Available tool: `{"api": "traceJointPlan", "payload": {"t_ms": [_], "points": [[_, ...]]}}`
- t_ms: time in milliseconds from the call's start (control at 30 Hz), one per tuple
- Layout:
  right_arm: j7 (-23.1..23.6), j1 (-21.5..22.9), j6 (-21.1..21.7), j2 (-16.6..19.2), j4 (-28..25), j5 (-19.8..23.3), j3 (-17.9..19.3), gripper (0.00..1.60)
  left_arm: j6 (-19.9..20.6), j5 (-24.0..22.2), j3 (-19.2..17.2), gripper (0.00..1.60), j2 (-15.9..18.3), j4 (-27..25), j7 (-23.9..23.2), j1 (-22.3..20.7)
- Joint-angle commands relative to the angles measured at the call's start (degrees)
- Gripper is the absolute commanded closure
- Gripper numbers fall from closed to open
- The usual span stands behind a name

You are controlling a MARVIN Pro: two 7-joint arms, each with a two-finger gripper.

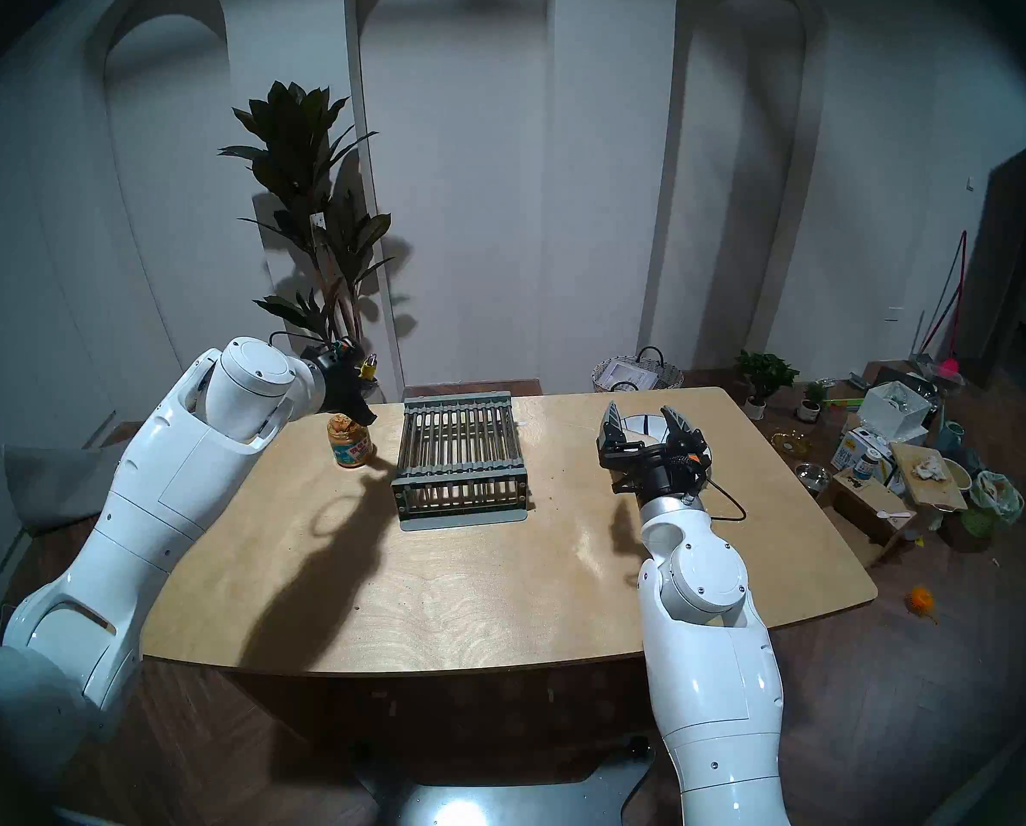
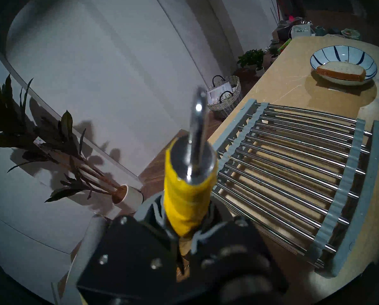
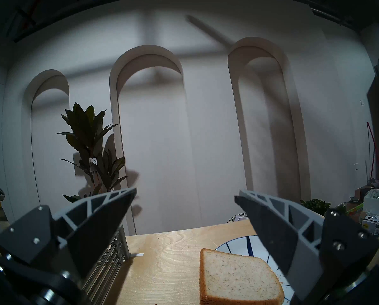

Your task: Spread peanut butter over the slice of bread with the knife

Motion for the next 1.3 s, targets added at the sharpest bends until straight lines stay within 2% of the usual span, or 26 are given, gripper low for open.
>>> {"api": "traceJointPlan", "payload": {"t_ms": [0, 767, 967, 1033, 1100, 1267], "points": [[0.15, 0.54, -0.65, -0.19, -1.16, 0.35, -0.04, 0.00, -0.68, 0.86, 0.06, 1.60, 0.10, 0.05, 0.55, -1.73], [-0.22, -0.65, -0.59, -0.12, -2.49, 0.66, 0.03, 0.00, -3.58, 4.95, 2.96, 1.60, 0.20, 3.49, 3.82, -1.06], [-0.24, -0.95, -0.56, -0.11, -2.80, 0.85, 0.04, 0.00, -4.15, 6.14, 3.42, 1.60, 0.55, 2.72, 5.55, 0.04], [-0.23, -1.06, -0.55, -0.12, -2.89, 0.95, 0.04, 0.00, -3.89, 3.87, 1.46, 1.60, -0.46, 3.06, 5.46, 0.69], [-0.22, -1.15, -0.49, -0.14, -2.97, 1.08, 0.05, 0.00, -3.59, 5.28, 2.25, 1.60, -0.13, 2.99, 6.43, 0.48], [-0.32, -1.28, -0.52, -0.10, -3.09, 1.12, 0.04, 0.00, -4.45, 5.25, 1.97, 1.60, 0.19, 2.50, 6.86, 0.89]]}}
